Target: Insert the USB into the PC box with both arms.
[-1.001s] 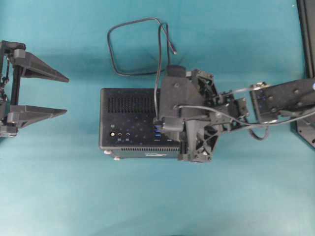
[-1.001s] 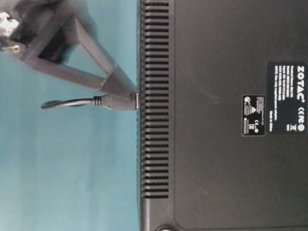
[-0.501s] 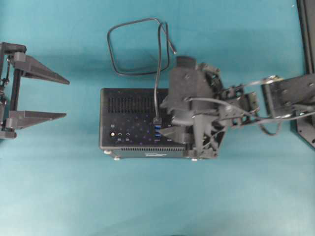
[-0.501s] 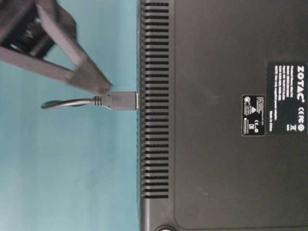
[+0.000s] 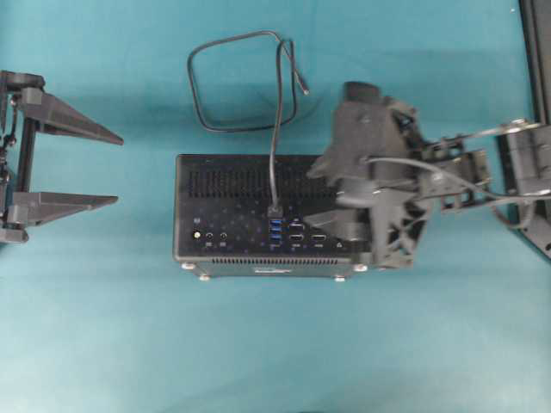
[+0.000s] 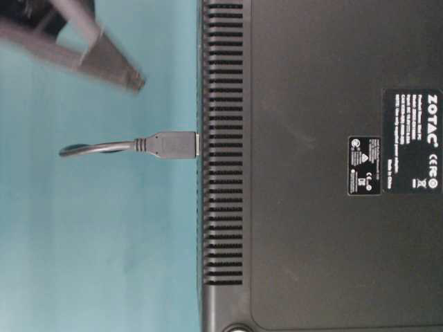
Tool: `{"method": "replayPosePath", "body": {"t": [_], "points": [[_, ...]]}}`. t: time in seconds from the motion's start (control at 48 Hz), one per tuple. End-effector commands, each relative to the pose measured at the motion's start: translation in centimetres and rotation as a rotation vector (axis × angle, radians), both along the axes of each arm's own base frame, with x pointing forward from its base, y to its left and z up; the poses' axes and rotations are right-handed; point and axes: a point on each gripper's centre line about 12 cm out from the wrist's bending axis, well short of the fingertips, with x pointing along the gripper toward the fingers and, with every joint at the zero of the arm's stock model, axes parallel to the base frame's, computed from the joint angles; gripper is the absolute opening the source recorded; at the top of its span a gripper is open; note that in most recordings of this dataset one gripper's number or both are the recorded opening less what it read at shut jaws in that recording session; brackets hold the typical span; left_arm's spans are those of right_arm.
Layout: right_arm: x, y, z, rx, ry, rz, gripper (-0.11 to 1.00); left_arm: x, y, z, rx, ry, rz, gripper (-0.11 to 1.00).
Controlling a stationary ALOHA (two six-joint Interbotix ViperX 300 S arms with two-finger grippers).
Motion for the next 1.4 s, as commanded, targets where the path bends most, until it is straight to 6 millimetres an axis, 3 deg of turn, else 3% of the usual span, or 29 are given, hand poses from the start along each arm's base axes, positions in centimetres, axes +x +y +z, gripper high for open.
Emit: {"method": "replayPosePath", "body": {"t": [0.0, 0.855, 1.376], "points": [[-1.0, -0.1, 1.4, 0.007, -0.05, 0.005, 0.71, 0.1, 0.0, 0.7, -0.003, -0.026, -0.001, 0.83], [-7.5, -1.7, 2.2, 0.04, -0.272, 0.02, 0.71, -0.4, 0.0, -0.1, -0.005, -0.017, 0.0, 0.82], [-9.6, -2.0, 2.1, 0.046, -0.299, 0.017, 0.71, -0.8, 0.0, 0.0, -0.009, -0.024, 0.0, 0.75]]}}
